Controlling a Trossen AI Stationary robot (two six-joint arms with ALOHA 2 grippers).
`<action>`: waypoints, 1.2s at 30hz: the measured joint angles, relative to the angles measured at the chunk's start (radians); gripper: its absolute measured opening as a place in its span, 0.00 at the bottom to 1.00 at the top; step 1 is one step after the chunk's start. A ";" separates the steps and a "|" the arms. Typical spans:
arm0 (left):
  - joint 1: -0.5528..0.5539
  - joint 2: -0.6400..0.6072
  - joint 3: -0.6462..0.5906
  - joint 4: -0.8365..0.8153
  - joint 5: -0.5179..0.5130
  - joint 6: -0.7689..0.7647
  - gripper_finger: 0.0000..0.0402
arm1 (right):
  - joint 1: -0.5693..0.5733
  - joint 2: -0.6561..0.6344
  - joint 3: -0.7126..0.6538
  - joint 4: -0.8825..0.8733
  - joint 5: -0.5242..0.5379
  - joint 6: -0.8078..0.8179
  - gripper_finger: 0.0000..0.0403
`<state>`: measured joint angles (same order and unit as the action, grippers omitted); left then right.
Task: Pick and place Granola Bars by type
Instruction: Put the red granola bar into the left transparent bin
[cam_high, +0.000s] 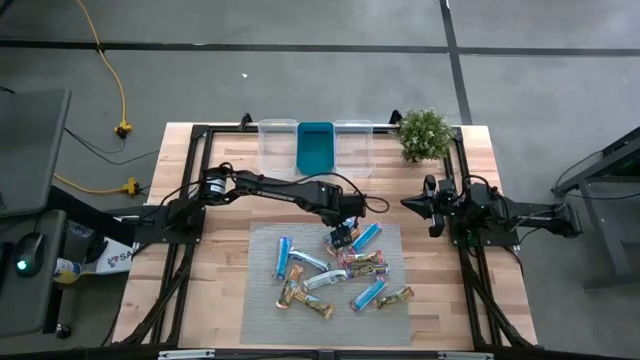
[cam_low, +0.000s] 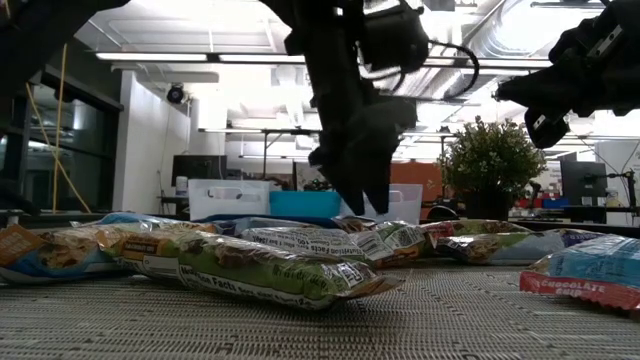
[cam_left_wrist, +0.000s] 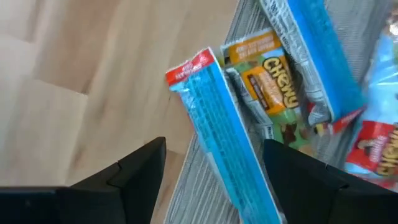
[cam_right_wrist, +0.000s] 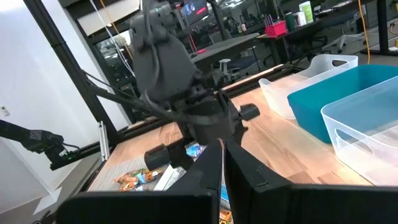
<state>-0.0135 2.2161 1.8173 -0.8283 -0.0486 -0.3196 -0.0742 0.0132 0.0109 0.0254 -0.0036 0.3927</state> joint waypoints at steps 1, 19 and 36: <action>0.000 0.003 -0.002 -0.012 0.009 0.000 0.66 | 0.000 0.000 0.000 0.000 0.000 0.000 0.00; 0.000 0.059 0.000 0.006 0.033 0.028 0.66 | 0.000 0.000 0.000 0.000 0.000 0.000 0.00; 0.002 0.060 0.000 -0.012 0.048 0.065 0.28 | 0.000 0.000 0.000 0.000 0.000 0.000 0.00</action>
<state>-0.0113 2.2757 1.8175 -0.8406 -0.0006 -0.2550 -0.0742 0.0135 0.0109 0.0257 -0.0036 0.3926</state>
